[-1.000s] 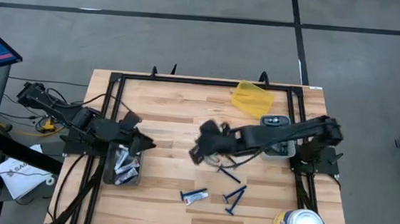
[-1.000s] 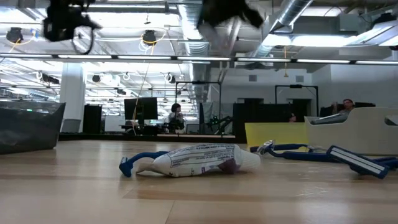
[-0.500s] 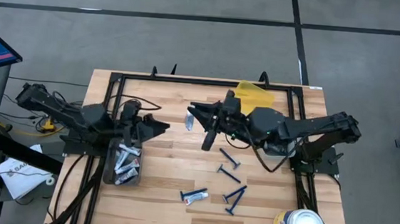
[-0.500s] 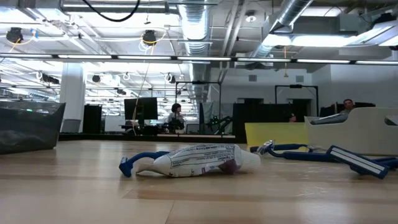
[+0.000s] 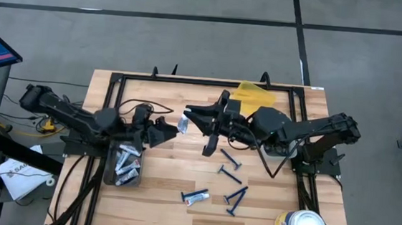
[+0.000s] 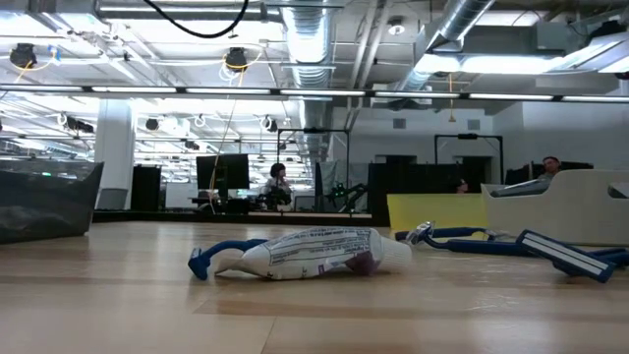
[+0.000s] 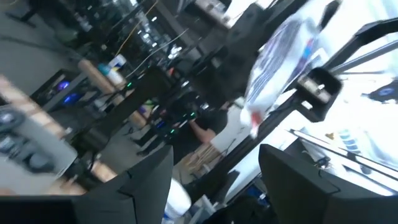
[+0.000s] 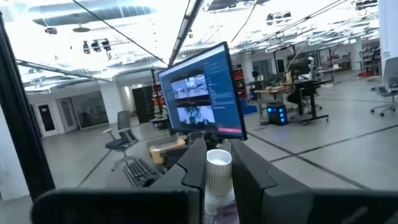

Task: Pick & Place Travel size toiletries
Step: Put the white toothpaste into the black bin

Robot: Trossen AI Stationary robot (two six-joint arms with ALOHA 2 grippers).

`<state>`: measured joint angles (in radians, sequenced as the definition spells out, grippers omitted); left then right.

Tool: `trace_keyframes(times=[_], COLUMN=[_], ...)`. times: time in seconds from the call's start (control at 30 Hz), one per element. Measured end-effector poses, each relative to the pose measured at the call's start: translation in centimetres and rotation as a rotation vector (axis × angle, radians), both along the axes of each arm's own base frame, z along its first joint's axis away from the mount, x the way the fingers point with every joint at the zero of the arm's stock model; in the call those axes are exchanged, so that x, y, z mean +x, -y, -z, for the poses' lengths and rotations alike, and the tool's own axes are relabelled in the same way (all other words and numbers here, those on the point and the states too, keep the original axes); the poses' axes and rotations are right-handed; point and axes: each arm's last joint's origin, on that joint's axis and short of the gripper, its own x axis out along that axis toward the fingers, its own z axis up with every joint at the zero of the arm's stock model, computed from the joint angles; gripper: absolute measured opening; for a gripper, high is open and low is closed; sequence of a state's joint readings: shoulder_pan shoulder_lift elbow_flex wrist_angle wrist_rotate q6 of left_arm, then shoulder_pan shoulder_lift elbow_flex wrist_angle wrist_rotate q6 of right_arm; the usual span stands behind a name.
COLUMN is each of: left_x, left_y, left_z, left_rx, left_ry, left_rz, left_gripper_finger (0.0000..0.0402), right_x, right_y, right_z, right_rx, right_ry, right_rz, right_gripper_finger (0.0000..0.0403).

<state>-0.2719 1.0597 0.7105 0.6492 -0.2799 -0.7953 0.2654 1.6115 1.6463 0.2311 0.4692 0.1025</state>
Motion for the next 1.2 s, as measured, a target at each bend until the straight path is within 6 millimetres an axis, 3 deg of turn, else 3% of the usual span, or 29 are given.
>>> trace_keyframes(times=[0.2,0.43,0.9,1.2], left_x=[0.5,0.9,1.6,1.6], left_y=[-0.8,-1.1,-1.8,-2.2], left_z=[-0.5,-0.3,0.0,-0.1], left_rx=[0.043,0.068,0.09,0.099], left_ry=[0.1,0.096,0.113,0.124], left_rz=[0.024,0.061,0.032,0.04], left_gripper_finger=[0.02,0.0165,0.0149,0.0149], right_x=[0.0,0.0,0.2,1.4], right_y=[0.0,0.3,0.9,0.9], right_z=[0.0,0.0,0.1,1.2], right_rx=[0.003,0.003,-0.002,-0.005], right_ry=[0.002,0.003,-0.015,-0.036], right_rz=[-0.002,0.006,0.022,0.028], right_gripper_finger=[0.0038,0.0038,0.0038,0.0038])
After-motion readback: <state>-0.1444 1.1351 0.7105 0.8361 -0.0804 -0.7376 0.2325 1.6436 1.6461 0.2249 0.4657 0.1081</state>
